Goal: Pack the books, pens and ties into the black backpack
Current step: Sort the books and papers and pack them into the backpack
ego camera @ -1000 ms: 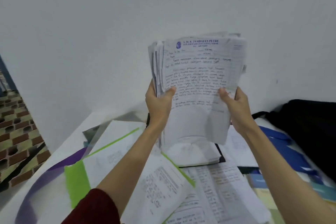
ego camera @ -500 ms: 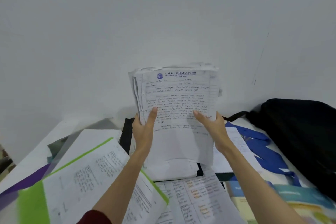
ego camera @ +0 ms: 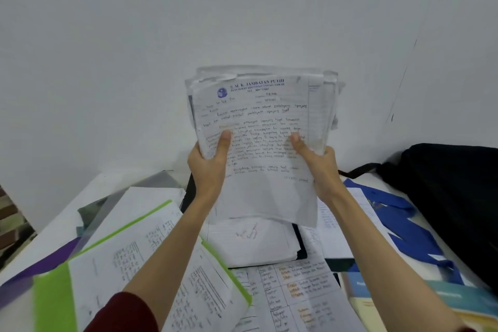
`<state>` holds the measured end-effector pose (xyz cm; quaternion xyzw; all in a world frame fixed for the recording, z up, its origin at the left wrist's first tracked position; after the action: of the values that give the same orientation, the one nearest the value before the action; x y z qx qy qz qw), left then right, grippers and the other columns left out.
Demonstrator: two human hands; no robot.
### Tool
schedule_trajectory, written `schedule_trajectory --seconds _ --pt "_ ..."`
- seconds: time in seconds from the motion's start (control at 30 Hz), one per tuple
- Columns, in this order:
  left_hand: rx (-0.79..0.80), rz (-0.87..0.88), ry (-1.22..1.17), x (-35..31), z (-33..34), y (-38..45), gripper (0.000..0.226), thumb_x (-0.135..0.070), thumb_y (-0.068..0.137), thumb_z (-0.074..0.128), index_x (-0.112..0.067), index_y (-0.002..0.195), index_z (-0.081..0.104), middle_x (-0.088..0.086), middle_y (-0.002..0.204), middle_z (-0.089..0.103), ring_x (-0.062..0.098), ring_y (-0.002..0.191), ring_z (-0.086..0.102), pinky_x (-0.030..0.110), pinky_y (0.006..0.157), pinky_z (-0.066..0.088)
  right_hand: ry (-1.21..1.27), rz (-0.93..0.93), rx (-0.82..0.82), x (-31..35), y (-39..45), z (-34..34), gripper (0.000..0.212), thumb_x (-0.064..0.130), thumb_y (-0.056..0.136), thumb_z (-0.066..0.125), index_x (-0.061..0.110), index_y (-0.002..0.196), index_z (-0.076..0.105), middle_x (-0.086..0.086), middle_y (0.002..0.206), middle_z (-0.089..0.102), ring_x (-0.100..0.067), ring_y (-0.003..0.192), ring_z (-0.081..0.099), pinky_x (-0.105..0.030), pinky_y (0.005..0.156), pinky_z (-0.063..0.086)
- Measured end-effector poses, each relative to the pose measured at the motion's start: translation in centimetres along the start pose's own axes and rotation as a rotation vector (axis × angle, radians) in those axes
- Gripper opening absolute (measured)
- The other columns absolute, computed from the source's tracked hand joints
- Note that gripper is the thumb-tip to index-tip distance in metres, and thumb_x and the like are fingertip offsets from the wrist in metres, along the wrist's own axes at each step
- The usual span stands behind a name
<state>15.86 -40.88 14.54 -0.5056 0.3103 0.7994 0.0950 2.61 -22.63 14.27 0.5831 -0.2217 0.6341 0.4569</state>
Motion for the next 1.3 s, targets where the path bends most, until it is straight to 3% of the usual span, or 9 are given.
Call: schedule_trajectory --seconds 0.1,0.27,0.37,0.53,0.8,0.97,1.07,1.13,1.3 --pt "0.023 0.019 0.016 -0.4 -0.2 1.0 0.039 -0.039 0.075 0.068 -0.020 0.108 0.064 -0.002 0.105 0.070 0.012 0.096 0.068 0.029 0.076 0.058 0.010 0.007 0.004 -0.2 1.1 0.7 0.031 0.036 0.070 0.072 0.021 0.097 0.069 0.002 0.096 0.075 -0.016 0.095 0.070 -0.032 0.082 0.056" --pt "0.054 -0.211 0.146 6.8 -3.0 -0.6 0.061 -0.060 0.068 0.069 -0.023 0.116 0.062 -0.008 0.111 0.068 0.011 0.107 0.063 0.040 0.097 0.050 -0.104 0.133 -0.023 -6.0 0.2 -0.2 0.028 0.036 0.071 0.075 0.024 0.095 0.069 0.003 0.096 0.074 -0.012 0.091 0.070 -0.028 0.080 0.056" --pt "0.005 -0.282 0.195 9.1 -3.7 -2.0 0.067 -0.062 0.064 0.067 -0.027 0.120 0.058 -0.013 0.115 0.064 0.010 0.115 0.057 0.037 0.104 0.042 -0.089 0.186 -0.071 -8.6 -0.7 -1.0 0.022 0.034 0.073 0.076 0.026 0.093 0.068 0.007 0.092 0.073 -0.009 0.089 0.069 -0.023 0.075 0.055" --pt "0.016 -0.280 0.223 9.4 -3.9 -1.6 0.082 -0.068 0.060 0.065 -0.020 0.126 0.057 -0.008 0.120 0.064 0.010 0.115 0.056 0.040 0.106 0.041 -0.206 0.149 -0.060 -9.0 -0.2 -1.5 0.024 0.037 0.072 0.076 0.033 0.094 0.065 0.015 0.094 0.070 0.000 0.091 0.065 -0.016 0.074 0.052" --pt "0.034 -0.218 0.215 8.6 -3.4 -1.1 0.059 -0.055 0.076 0.056 -0.019 0.122 0.060 -0.009 0.116 0.064 0.008 0.114 0.058 0.030 0.101 0.044 -0.419 0.139 -0.024 -9.6 0.4 -2.2 0.045 0.025 0.056 0.090 0.030 0.092 0.064 0.015 0.089 0.066 0.006 0.084 0.061 -0.010 0.067 0.049" --pt "0.125 -0.234 0.287 8.2 -3.6 0.6 0.047 -0.068 0.063 0.063 -0.025 0.080 0.063 -0.001 0.087 0.067 0.013 0.082 0.061 0.028 0.075 0.050 -0.194 0.214 -0.021 -9.4 0.5 -2.8 0.058 0.022 0.055 0.087 0.011 0.108 0.068 0.003 0.102 0.073 -0.010 0.094 0.069 -0.021 0.075 0.054" --pt "0.146 -0.245 0.253 8.1 -3.3 0.6 0.036 -0.055 0.065 0.064 -0.028 0.089 0.066 -0.008 0.091 0.069 0.009 0.091 0.064 0.017 0.074 0.051 -0.190 0.236 -0.007 -9.6 0.5 -2.5 0.065 0.026 0.051 0.086 0.008 0.111 0.067 0.001 0.104 0.072 -0.013 0.098 0.068 -0.031 0.087 0.054" --pt "0.116 -0.268 0.253 8.6 -3.5 0.3 0.053 -0.058 0.064 0.063 -0.022 0.103 0.067 -0.006 0.099 0.070 0.010 0.098 0.063 0.023 0.083 0.050 -0.205 0.246 0.004 -9.9 0.4 -2.4 0.066 0.028 0.049 0.087 0.009 0.110 0.068 0.000 0.104 0.072 -0.014 0.099 0.068 -0.034 0.090 0.053" --pt "0.149 -0.231 0.298 9.0 -3.4 -0.4 0.060 -0.047 0.074 0.066 -0.015 0.124 0.058 -0.007 0.115 0.065 0.006 0.108 0.059 0.018 0.090 0.046 -0.217 0.259 0.013 -9.8 0.7 -2.3 0.057 0.020 0.055 0.088 0.010 0.108 0.068 0.000 0.103 0.072 -0.013 0.096 0.068 -0.029 0.083 0.054"
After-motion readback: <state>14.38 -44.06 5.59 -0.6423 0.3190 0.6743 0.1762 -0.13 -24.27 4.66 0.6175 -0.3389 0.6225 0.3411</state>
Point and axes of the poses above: each hand's wrist, its own y-axis towards the middle knuckle, its own z-axis out of the palm, x = y × z, the point moved 9 cm from there along y, towards the middle knuckle
